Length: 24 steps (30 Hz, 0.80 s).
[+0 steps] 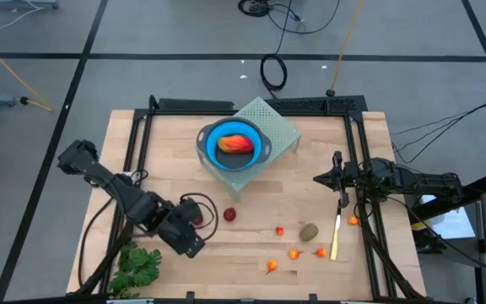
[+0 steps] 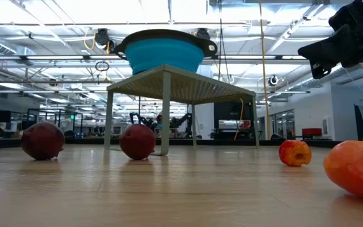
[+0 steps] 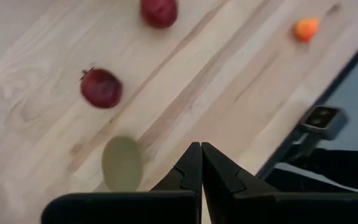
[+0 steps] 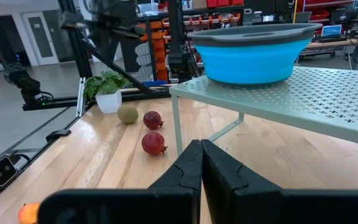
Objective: Pick & Place Fruit
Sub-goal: Put the kiwi into the collapsible colander on the shelf
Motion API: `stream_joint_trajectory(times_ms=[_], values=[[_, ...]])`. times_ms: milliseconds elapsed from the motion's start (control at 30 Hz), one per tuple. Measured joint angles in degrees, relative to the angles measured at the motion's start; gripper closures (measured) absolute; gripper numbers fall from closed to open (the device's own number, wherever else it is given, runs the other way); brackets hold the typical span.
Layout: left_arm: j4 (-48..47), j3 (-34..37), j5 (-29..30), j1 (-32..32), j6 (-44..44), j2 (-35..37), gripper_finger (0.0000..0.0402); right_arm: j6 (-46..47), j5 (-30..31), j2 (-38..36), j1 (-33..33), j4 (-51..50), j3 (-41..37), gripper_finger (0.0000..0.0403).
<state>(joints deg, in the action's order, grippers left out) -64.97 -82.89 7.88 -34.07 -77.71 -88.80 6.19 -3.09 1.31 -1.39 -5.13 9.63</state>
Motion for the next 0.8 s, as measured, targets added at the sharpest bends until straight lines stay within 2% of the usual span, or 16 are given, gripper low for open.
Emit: stream_joint_trajectory(times_ms=[200, 367, 800], values=[[-3.9, 0.0, -0.1, -0.6, -3.6, -2.0, 0.0366, 0.0, 0.0, 0.0, 0.0, 0.0, 0.0, 0.0403], [-5.7, 0.0, 0.1, -0.8, -7.2, -2.0, 0.0321, 0.0, 0.0, 0.0, 0.0, 0.0, 0.0, 0.0403], [-7.1, 0.0, 0.1, -1.4, -11.5, -2.0, 0.0141, 0.0, 0.0, 0.0, 0.0, 0.0, 0.0, 0.0403]])
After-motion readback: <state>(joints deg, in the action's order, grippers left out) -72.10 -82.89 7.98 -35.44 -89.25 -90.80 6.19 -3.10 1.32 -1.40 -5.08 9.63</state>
